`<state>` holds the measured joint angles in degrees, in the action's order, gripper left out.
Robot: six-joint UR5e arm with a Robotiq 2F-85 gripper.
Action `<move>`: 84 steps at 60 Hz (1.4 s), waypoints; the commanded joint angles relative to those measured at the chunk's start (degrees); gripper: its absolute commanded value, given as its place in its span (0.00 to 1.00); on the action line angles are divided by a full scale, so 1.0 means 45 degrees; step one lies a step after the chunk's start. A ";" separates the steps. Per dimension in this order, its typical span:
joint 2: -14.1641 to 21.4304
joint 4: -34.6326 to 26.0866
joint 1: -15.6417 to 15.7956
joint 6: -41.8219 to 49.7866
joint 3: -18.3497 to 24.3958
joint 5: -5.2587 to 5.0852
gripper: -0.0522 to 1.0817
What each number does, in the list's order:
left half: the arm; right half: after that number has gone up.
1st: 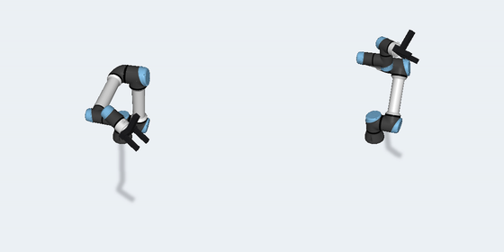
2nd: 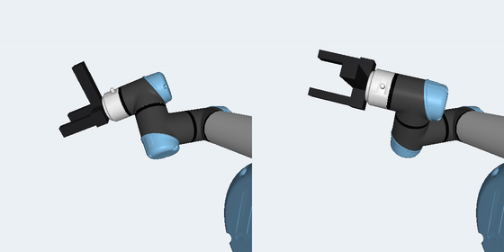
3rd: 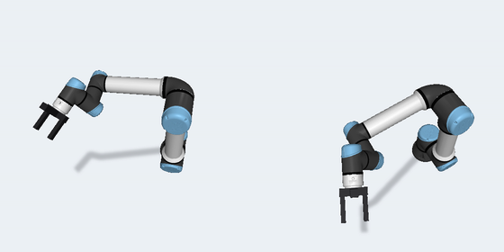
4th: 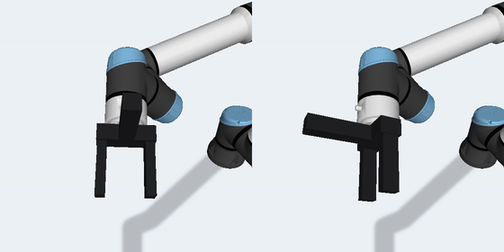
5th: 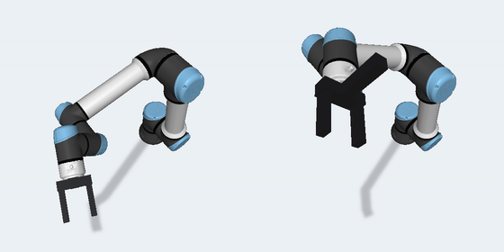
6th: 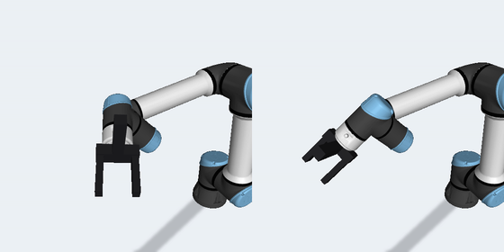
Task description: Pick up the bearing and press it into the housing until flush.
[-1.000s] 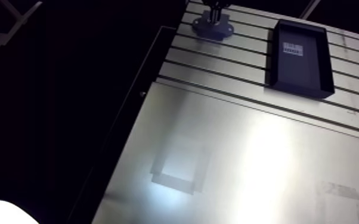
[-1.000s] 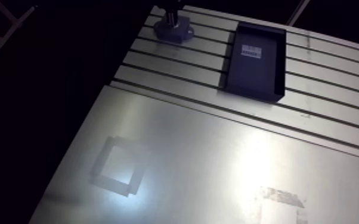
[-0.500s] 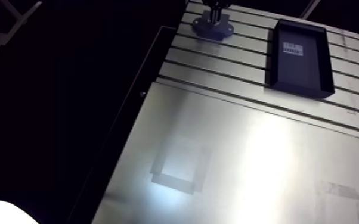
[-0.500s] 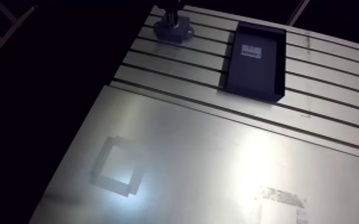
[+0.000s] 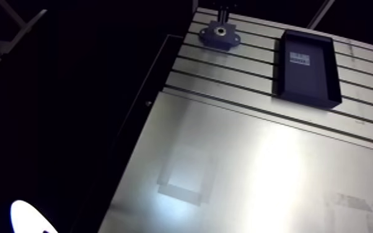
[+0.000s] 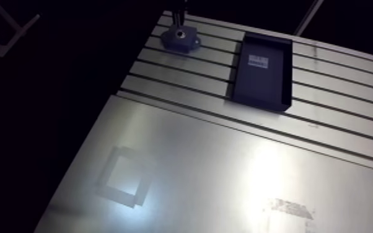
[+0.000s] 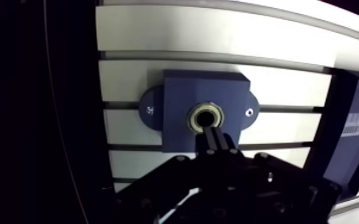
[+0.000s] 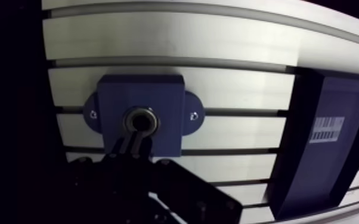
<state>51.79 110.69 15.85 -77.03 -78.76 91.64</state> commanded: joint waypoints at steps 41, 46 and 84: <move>0.3747 -0.3496 -0.1320 -0.0772 -0.0643 -0.0079 0.05; 0.4253 -0.3855 -0.1512 -0.0891 -0.0739 -0.0098 0.05; 0.7699 -0.5599 -0.3931 -0.2872 -0.1394 -0.0235 0.06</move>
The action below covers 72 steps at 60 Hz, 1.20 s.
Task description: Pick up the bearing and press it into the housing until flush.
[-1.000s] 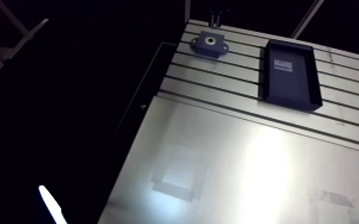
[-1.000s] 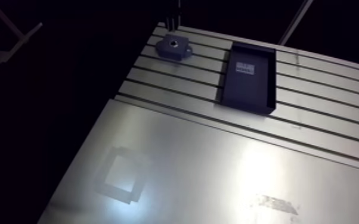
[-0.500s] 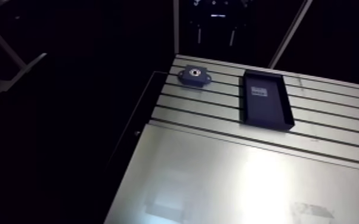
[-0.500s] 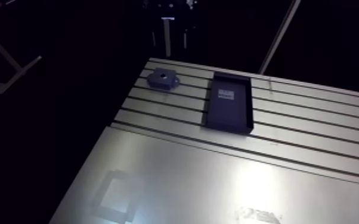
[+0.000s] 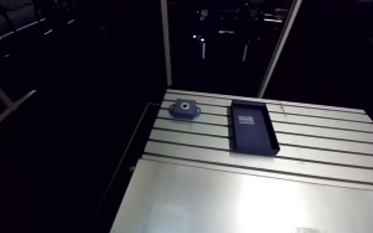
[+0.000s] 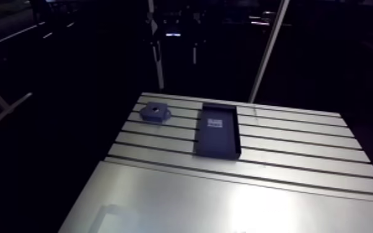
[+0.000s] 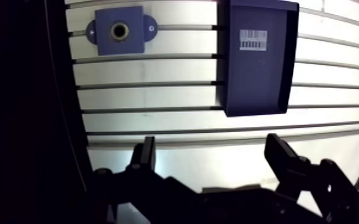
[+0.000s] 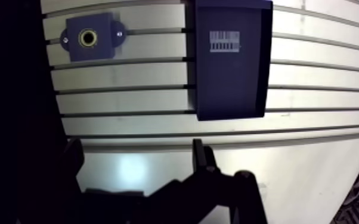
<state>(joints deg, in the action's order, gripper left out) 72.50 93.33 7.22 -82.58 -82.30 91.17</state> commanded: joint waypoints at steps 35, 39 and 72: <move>0.3195 -0.1999 -0.1882 -0.1619 -0.0037 -0.0437 0.06; 0.3178 -0.2019 -0.1824 -0.1619 -0.0059 -0.0284 0.06; 0.2999 -0.2117 -0.1664 -0.1619 0.0114 0.0238 0.06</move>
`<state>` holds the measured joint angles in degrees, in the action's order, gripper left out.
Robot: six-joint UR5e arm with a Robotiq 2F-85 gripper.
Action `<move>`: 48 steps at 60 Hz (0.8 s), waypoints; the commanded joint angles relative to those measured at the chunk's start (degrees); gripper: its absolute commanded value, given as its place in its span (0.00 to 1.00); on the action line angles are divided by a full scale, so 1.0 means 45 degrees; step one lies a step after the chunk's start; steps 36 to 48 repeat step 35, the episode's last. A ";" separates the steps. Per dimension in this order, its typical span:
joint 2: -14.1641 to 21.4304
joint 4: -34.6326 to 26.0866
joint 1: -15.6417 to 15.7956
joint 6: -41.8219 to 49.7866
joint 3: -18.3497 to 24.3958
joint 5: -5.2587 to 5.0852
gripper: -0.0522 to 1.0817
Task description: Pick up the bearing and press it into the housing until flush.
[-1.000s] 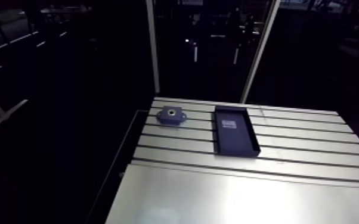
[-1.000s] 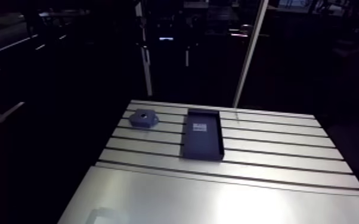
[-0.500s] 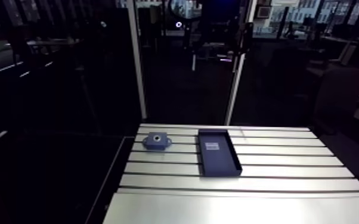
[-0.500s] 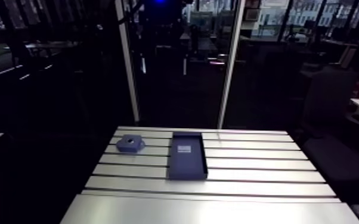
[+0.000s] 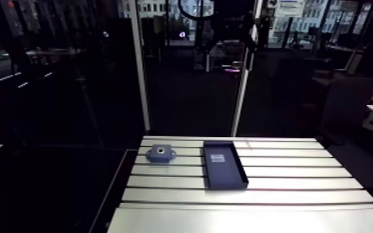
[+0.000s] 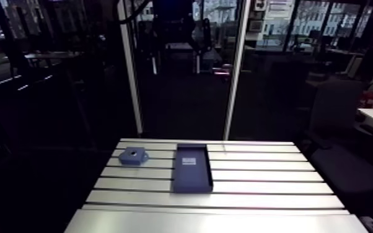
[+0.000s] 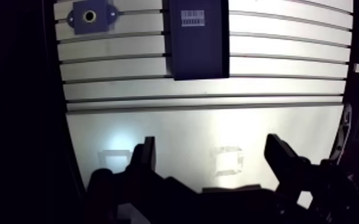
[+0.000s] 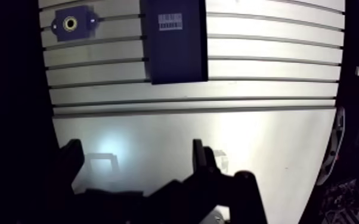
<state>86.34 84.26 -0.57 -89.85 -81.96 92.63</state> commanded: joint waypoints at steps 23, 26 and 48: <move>-0.0077 -0.0064 0.0049 0.0051 -0.0057 -0.0224 0.06; -0.0077 -0.0064 0.0049 0.0055 -0.0038 -0.0263 0.06; -0.0021 -0.0064 0.0029 0.0074 -0.0054 -0.0263 0.06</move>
